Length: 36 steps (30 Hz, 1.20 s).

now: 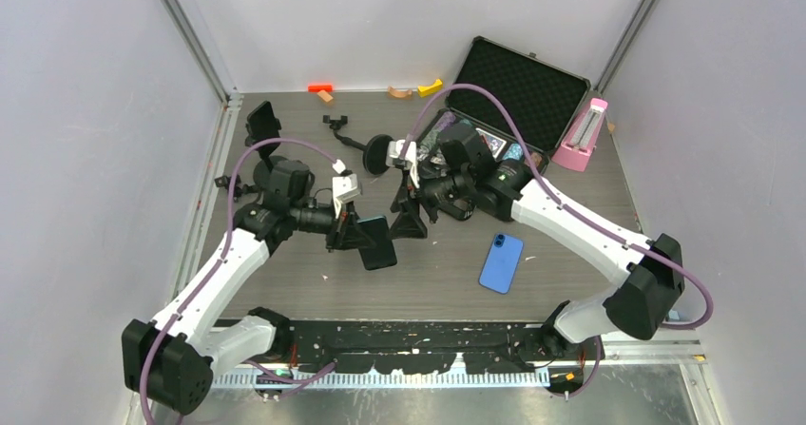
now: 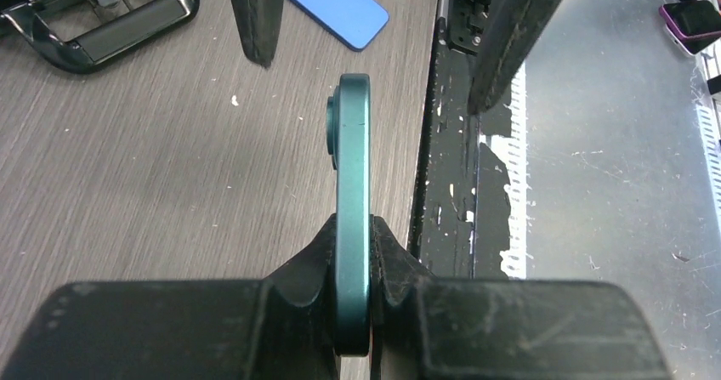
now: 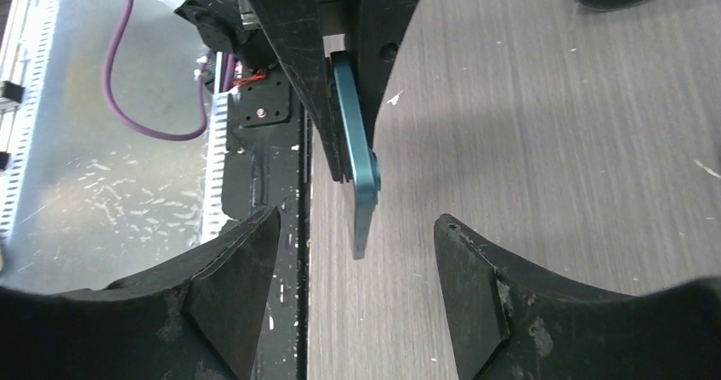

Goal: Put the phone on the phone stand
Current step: Adjust the phone.

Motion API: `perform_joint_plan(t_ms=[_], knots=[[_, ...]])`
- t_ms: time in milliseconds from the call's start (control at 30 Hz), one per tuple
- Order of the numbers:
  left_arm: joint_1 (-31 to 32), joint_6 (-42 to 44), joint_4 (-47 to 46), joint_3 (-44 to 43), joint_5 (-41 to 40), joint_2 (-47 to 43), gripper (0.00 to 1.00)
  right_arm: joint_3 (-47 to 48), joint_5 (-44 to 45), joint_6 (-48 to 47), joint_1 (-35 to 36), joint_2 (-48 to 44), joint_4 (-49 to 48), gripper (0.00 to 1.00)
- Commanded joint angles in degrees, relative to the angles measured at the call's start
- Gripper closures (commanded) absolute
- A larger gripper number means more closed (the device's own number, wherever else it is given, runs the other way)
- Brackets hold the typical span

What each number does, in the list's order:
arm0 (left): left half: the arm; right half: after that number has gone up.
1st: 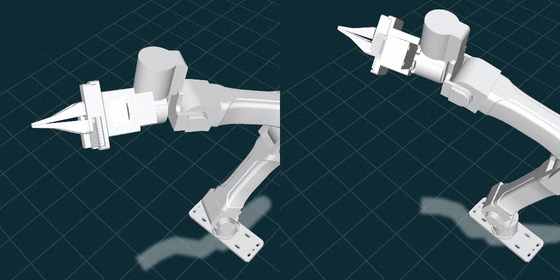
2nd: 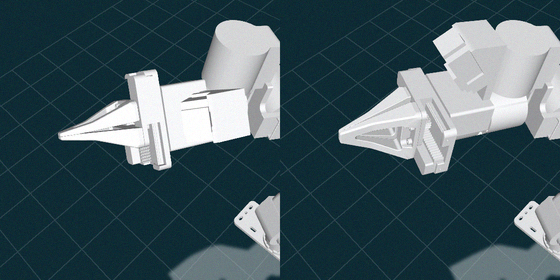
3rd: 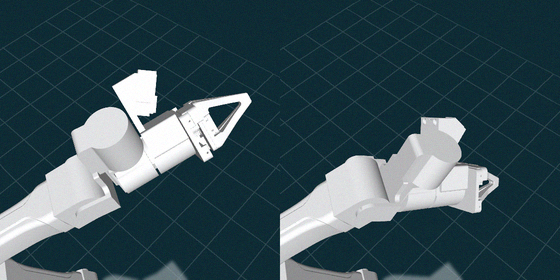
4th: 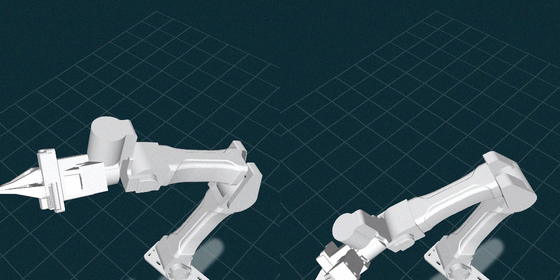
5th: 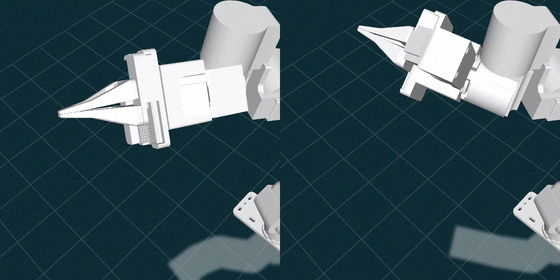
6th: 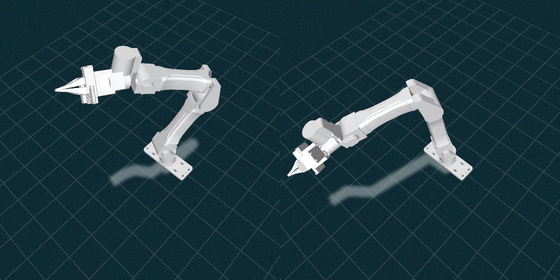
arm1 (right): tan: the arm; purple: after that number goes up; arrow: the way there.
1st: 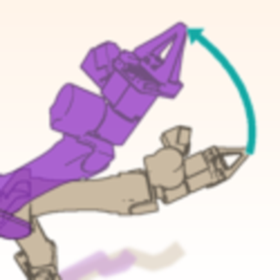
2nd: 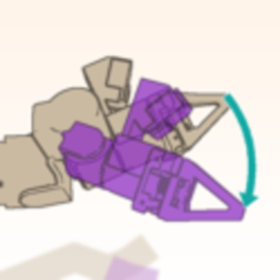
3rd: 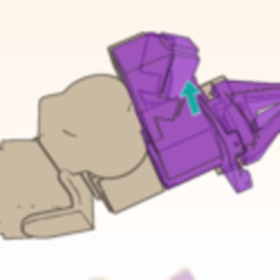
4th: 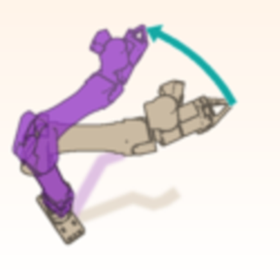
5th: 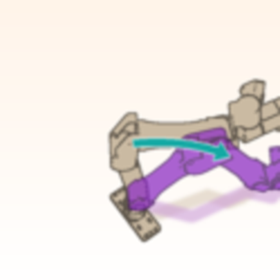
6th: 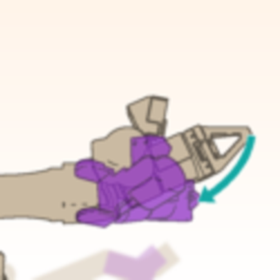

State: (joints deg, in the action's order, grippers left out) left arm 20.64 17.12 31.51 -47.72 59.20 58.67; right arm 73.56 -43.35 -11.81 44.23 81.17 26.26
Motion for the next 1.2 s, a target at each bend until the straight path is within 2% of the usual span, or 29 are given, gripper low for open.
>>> perform_joint_plan(t_ms=[0,200,533,667,1167], knots=[[1.41,1.68,-5.16,-2.94,3.29,0.87,1.00,2.04,-5.41,0.93,0.69,2.65,1.94,0.28],[2.59,1.68,-6.51,-2.05,3.82,0.87,1.00,2.43,-6.55,1.41,1.28,5.58,1.39,0.33],[3.08,1.51,-7.98,-0.50,5.29,1.04,1.00,4.43,-7.96,1.64,2.68,8.99,1.80,0.58],[3.09,1.67,-8.13,0.06,5.11,0.92,1.00,4.91,-7.74,1.09,2.87,8.90,2.51,0.65],[3.09,2.56,-8.12,1.49,5.00,0.68,1.00,5.35,-6.31,-1.12,2.88,5.26,4.95,0.67]])
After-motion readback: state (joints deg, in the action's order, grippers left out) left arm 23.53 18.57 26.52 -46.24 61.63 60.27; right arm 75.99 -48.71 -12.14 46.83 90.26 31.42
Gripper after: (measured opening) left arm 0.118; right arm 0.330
